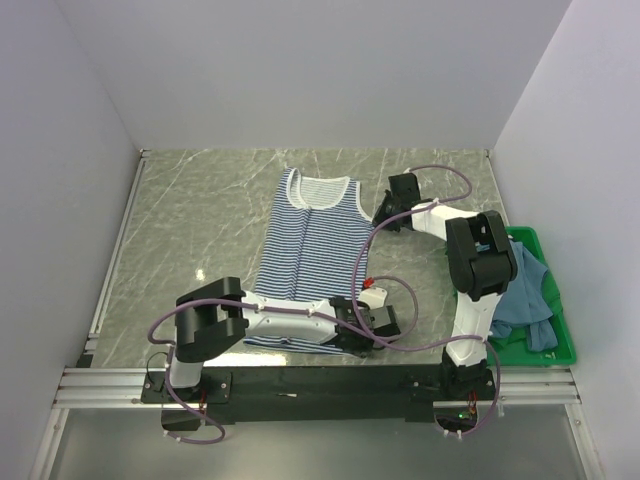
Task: Fold and stack the tank tops
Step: Fold the tank top
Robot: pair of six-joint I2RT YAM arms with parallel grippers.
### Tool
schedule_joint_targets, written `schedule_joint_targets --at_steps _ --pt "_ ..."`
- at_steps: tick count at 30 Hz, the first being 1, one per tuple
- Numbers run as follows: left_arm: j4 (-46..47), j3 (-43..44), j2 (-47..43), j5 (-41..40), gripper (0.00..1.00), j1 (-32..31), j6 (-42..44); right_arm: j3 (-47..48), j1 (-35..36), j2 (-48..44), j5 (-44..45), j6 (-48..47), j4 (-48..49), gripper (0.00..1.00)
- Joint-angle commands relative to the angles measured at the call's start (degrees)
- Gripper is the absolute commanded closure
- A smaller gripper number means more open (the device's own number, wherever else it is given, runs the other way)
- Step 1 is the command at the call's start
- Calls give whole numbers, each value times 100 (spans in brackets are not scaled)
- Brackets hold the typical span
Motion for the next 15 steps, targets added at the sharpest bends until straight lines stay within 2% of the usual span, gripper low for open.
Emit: schedule_joint_targets --at_steps 1,15 --pt "-6 160 7 -153 99 -89 -93 224 -62 -412 236 -138 -173 100" --pt "275 -385 -837 -145 99 -151 -138 198 -132 -886 623 -375 -489 100"
